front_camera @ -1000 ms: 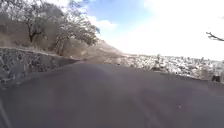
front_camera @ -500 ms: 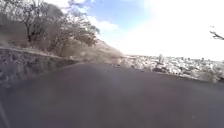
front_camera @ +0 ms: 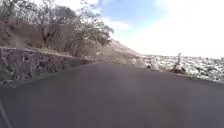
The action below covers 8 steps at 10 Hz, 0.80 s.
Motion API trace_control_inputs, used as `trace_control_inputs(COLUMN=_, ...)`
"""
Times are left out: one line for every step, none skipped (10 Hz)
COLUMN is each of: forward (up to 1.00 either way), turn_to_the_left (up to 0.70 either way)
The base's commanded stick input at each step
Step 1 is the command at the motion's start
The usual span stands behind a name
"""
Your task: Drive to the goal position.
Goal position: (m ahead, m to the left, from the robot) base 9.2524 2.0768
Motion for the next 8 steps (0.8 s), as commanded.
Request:
trace_control_inputs(forward=0.70, turn_to_the_left=0.00)
trace_control_inputs(forward=0.70, turn_to_the_left=0.00)
trace_control_inputs(forward=0.70, turn_to_the_left=0.00)
trace_control_inputs(forward=0.70, turn_to_the_left=0.00)
trace_control_inputs(forward=0.70, turn_to_the_left=0.00)
trace_control_inputs(forward=0.70, turn_to_the_left=0.00)
trace_control_inputs(forward=0.70, turn_to_the_left=0.00)
trace_control_inputs(forward=0.70, turn_to_the_left=0.00)
